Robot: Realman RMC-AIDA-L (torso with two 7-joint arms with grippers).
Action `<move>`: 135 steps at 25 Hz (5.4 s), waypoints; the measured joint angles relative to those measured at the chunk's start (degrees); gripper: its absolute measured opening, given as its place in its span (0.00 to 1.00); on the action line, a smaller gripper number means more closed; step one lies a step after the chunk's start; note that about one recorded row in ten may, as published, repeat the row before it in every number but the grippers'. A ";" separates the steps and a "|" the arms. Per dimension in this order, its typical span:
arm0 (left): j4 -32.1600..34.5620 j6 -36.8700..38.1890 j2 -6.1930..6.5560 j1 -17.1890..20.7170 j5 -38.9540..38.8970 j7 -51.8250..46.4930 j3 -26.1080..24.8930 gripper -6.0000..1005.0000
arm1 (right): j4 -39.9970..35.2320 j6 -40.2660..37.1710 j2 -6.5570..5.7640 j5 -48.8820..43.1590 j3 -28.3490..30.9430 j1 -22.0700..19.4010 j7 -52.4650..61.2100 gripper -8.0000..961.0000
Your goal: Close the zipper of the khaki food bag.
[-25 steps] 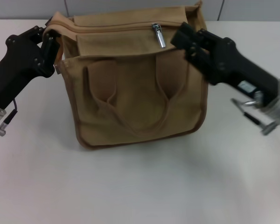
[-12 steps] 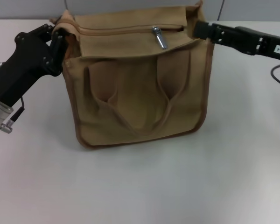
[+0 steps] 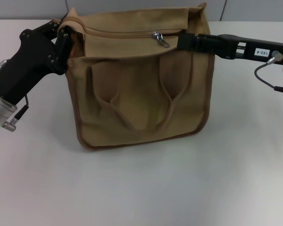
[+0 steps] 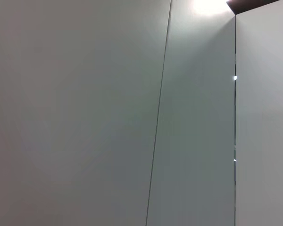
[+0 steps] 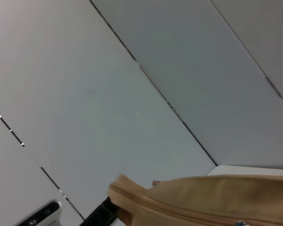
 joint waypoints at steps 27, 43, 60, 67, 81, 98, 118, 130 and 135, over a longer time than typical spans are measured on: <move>0.38 2.96 0.10 -1.22 -0.28 -0.84 -0.36 0.03 | 0.62 -5.11 6.42 20.60 -6.11 -5.54 -33.05 0.56; -0.65 3.10 -0.08 -2.58 -0.29 -0.98 -0.03 0.03 | 27.77 10.61 6.69 25.17 -1.00 -18.43 -87.29 0.56; -1.50 2.92 -0.09 -3.38 0.14 -1.52 -0.01 0.03 | 37.86 14.09 6.44 25.09 3.29 -20.63 -91.75 0.56; -1.49 2.67 -0.09 -3.74 0.17 -1.51 0.00 0.03 | 39.27 17.05 6.30 25.00 6.63 -20.38 -84.22 0.56; -1.49 2.24 -0.09 -3.88 0.23 -1.44 0.01 0.03 | 39.63 26.60 6.40 24.82 9.05 -17.33 -80.39 0.56; -1.67 2.69 -0.09 -3.62 0.32 -1.47 0.09 0.03 | 39.31 34.78 6.59 24.92 14.30 -15.84 -80.79 0.56; -0.81 1.57 0.20 -2.69 0.58 -1.33 0.20 0.03 | 38.37 21.76 6.31 21.62 17.60 -25.10 -81.59 0.56; 11.42 0.33 0.59 4.10 2.91 -5.70 0.81 0.09 | 32.03 11.18 4.81 16.43 17.76 -26.09 -66.47 0.57; 11.98 3.75 0.70 6.99 0.57 -5.58 0.13 0.33 | 29.44 10.16 5.26 14.76 17.38 -25.44 -64.35 0.57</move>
